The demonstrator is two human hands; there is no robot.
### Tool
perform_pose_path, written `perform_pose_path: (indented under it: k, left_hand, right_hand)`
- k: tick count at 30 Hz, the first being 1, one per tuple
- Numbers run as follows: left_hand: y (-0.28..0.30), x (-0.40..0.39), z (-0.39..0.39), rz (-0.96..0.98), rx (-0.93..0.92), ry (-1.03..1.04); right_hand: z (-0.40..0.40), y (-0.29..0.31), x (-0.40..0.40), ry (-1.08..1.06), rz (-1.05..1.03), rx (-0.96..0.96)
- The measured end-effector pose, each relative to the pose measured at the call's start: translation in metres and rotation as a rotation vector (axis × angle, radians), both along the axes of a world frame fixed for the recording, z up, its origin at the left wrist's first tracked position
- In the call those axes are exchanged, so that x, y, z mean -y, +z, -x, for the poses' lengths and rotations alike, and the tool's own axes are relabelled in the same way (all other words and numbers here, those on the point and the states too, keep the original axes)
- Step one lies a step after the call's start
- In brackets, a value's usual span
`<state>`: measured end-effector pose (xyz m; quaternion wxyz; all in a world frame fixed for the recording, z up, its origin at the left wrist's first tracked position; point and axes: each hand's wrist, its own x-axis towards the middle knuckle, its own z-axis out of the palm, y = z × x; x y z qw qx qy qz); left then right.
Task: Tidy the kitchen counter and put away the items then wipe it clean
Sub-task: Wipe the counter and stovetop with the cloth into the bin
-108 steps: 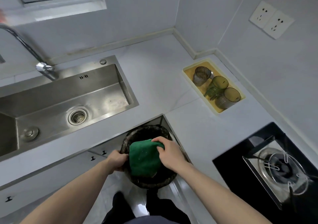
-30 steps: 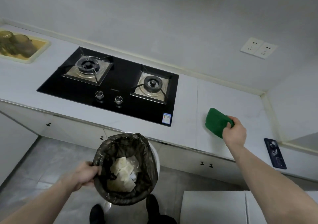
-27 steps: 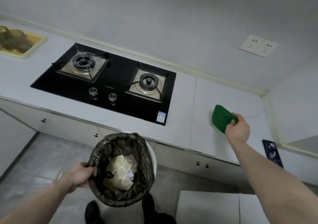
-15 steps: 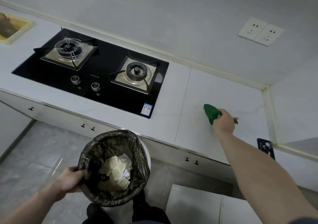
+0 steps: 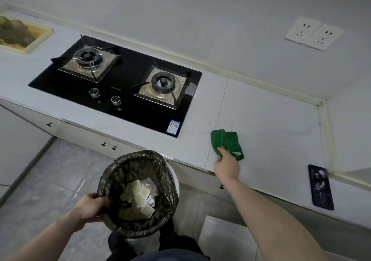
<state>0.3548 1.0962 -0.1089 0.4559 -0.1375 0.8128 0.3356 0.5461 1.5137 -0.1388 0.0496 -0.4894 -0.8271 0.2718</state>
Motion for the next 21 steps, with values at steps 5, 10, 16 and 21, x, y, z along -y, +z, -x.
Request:
perform_pose_path:
  k: [5, 10, 16, 21]
  left_hand:
    - [0.001, -0.006, -0.002, -0.007, 0.013, 0.000]
    - [0.006, -0.011, -0.005, -0.005, 0.018, -0.008]
    - [0.009, -0.015, -0.010, -0.005, -0.006, 0.011]
    - [0.007, -0.011, -0.009, 0.000, 0.003, 0.023]
  right_hand:
    - [-0.003, -0.003, 0.001, 0.110, -0.157, 0.217]
    - [0.004, 0.008, -0.023, 0.242, -0.243, 0.408]
    - [0.022, -0.002, -0.040, 0.379, -0.041, 0.509]
    - [0.024, -0.008, -0.039, 0.331, -0.044, 0.445]
